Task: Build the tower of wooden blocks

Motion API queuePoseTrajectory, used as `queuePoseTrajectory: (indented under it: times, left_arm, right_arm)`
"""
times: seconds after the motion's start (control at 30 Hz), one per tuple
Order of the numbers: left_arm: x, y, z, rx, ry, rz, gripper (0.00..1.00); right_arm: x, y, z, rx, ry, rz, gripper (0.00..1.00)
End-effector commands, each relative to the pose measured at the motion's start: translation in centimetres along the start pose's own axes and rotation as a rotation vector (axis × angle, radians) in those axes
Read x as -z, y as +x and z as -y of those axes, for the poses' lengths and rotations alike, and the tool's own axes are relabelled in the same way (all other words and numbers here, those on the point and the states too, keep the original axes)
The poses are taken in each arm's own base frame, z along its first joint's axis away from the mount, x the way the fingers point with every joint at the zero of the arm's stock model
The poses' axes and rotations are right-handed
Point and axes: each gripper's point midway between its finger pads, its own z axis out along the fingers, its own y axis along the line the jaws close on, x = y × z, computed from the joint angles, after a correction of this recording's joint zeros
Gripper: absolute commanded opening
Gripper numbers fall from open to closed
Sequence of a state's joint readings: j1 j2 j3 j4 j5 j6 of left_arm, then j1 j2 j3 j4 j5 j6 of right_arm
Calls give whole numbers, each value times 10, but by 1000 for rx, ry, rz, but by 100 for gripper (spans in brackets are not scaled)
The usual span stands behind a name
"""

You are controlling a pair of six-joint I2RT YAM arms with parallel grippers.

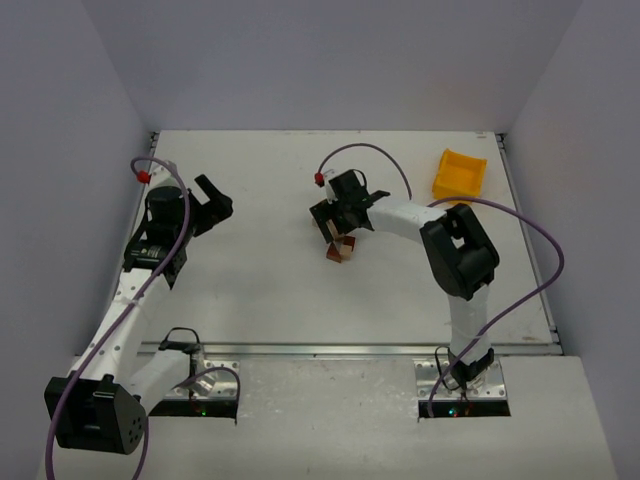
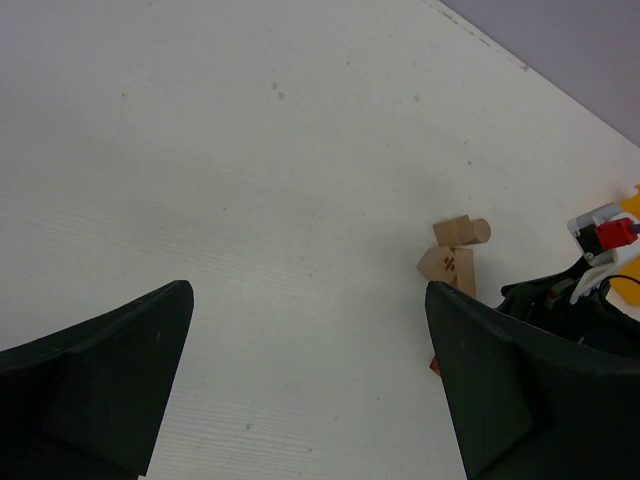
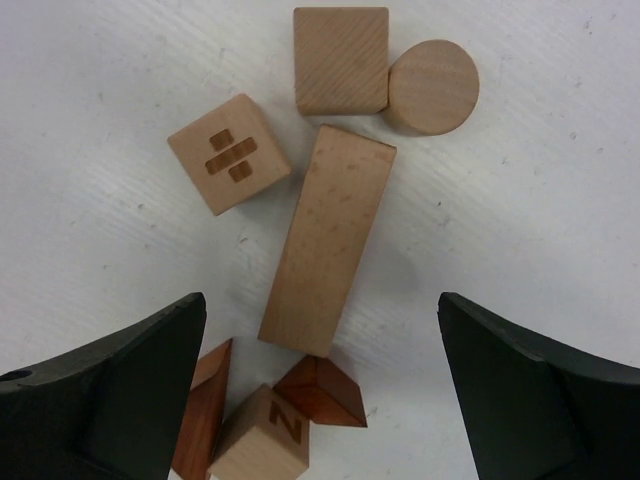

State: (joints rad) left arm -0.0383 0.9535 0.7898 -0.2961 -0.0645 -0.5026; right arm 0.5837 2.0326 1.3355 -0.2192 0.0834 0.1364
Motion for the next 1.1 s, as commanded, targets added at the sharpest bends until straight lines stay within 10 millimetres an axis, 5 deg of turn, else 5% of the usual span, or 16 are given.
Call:
queuePoseTrajectory:
  times: [0.0, 0.23, 0.4, 0.53, 0.77, 0.87, 1.07]
  left_arm:
    - [1, -13, 7, 8, 37, 46, 100]
    - [0, -13, 7, 8, 35, 44, 100]
    - [-2, -11, 6, 10, 27, 39, 100]
    - [-3, -10, 6, 8, 27, 33, 100]
    - [-3, -9, 6, 7, 29, 30, 100]
    - [-2, -9, 7, 7, 33, 31, 100]
    - [1, -12, 12, 8, 56, 30, 100]
  right_arm:
    - [-16, -12, 9, 14, 71, 51, 96]
    - [-31, -16, 9, 13, 83, 48, 77]
    - [-26, -25, 8, 45, 83, 64, 24]
    - [-13, -33, 0, 80, 22, 75, 6]
    - [51, -81, -20, 253, -110, 243, 2]
    - [81, -87, -54, 399, -270, 297, 3]
    - [86, -80, -106, 685, -394, 314, 4]
